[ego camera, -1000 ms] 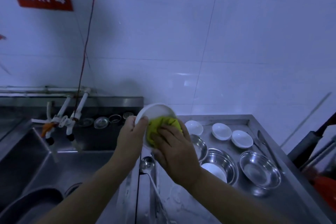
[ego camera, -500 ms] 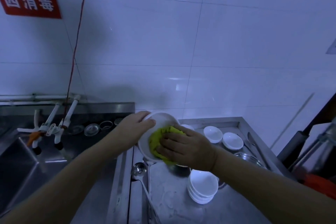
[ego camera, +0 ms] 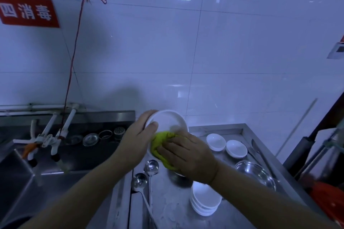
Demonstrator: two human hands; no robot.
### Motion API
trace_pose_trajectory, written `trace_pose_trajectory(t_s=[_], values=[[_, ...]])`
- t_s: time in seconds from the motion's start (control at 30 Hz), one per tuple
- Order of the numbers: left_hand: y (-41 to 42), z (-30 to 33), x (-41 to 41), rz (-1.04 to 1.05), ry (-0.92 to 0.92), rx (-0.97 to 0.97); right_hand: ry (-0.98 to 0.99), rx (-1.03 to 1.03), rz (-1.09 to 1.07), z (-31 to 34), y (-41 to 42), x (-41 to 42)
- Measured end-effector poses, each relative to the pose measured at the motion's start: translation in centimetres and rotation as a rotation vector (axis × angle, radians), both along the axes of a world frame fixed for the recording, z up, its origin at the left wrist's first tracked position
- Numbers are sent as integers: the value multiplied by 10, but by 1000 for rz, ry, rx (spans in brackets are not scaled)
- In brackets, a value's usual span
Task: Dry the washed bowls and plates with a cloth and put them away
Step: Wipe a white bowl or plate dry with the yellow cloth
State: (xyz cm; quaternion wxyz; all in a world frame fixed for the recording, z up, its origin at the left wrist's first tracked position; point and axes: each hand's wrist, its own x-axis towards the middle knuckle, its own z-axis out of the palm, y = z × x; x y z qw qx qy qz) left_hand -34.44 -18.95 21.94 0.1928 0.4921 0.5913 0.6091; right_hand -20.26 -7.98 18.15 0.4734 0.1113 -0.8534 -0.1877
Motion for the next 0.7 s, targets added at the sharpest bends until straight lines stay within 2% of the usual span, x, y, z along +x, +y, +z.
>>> trace_pose_trajectory(t_s=[0.1,0.17,0.33,0.43,0.5,0.63,0.7], values=[[-1,19,-19,-149,221,-221,-88,159,60,9,16,7],[0,27,-23,-185,257,-280,-69,138,47,10,13,5],[8,20,2,47,-89,24,131,-179,-117,-1,-25,-18],[12,19,11,102,-170,119,172,-337,-102,-5,-39,-28],[7,24,6,60,-78,93,137,-250,-46,-2,-29,-23],[-8,39,-17,-187,230,-237,-44,134,60,8,9,-2],[-7,39,-19,-220,175,-217,-61,168,42,12,18,-1]])
